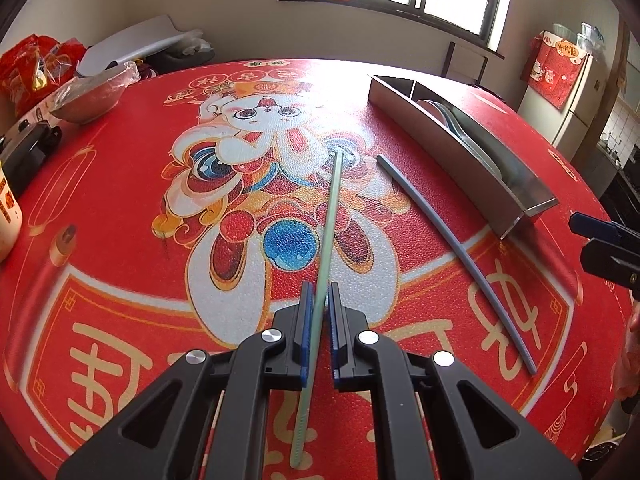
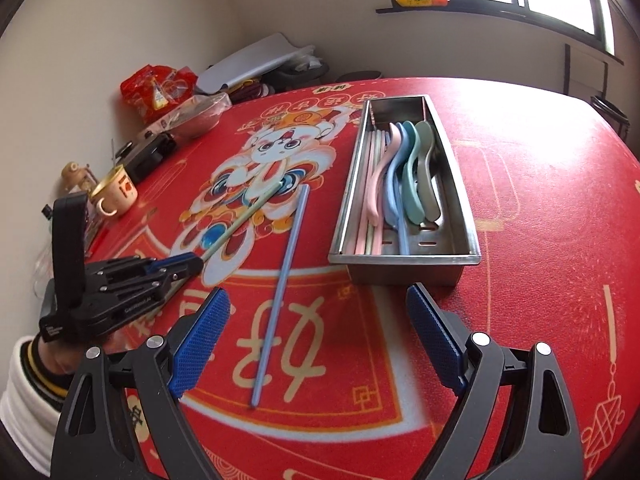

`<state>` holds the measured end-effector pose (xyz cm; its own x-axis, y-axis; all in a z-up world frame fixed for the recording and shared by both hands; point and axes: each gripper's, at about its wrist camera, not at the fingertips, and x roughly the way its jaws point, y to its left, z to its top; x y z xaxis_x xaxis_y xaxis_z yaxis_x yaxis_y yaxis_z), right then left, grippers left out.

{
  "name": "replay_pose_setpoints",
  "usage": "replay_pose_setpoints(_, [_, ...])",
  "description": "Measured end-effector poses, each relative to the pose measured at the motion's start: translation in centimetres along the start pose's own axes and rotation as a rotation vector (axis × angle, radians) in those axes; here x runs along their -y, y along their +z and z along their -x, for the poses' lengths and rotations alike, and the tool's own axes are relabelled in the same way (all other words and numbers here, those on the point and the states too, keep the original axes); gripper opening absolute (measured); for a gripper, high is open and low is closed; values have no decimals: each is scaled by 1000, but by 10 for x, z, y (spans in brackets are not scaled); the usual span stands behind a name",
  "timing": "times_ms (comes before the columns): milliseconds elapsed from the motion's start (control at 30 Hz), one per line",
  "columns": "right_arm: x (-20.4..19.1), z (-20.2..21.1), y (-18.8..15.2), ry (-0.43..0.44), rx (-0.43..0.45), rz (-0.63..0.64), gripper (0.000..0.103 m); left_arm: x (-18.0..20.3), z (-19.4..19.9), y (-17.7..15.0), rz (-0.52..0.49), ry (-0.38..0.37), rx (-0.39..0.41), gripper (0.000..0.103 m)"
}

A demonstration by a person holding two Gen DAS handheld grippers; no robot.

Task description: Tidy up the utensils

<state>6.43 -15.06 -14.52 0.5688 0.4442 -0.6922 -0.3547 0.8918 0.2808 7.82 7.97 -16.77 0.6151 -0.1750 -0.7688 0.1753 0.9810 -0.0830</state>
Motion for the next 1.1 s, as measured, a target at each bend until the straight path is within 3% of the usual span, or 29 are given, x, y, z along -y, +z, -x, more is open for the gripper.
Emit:
replay_pose_setpoints(67, [-7, -6, -2, 1, -23, 15, 84, -1, 0, 0, 4, -4, 0, 8])
replay_pose_setpoints(133, [-16, -14, -3, -6, -53, 38, 73, 0, 0, 0, 2, 2, 1, 8])
replay_pose_setpoints(200, [-27, -22, -6, -17, -77, 65, 71, 2, 0, 0, -11, 16, 2, 8])
replay_pose_setpoints(367, [-47, -44, -9, -65, -137, 127, 40, 1, 0, 0, -4, 5, 2, 9])
replay_pose_setpoints(533, [-47, -65, -5, -145, -166, 110, 22, -3, 0, 0, 17, -21, 3, 9])
replay_pose_setpoints(667, [-49, -73, 1, -176, -159, 108, 16, -5, 0, 0, 25, -31, 3, 9])
replay_pose_setpoints(933, [-62, -86, 11, -232, -148, 137, 15, -6, 0, 0, 31, -43, 4, 11])
replay_pose_setpoints(1100, [-57, -85, 11, -192, -145, 117, 12, -3, 0, 1, 12, -43, 4, 16])
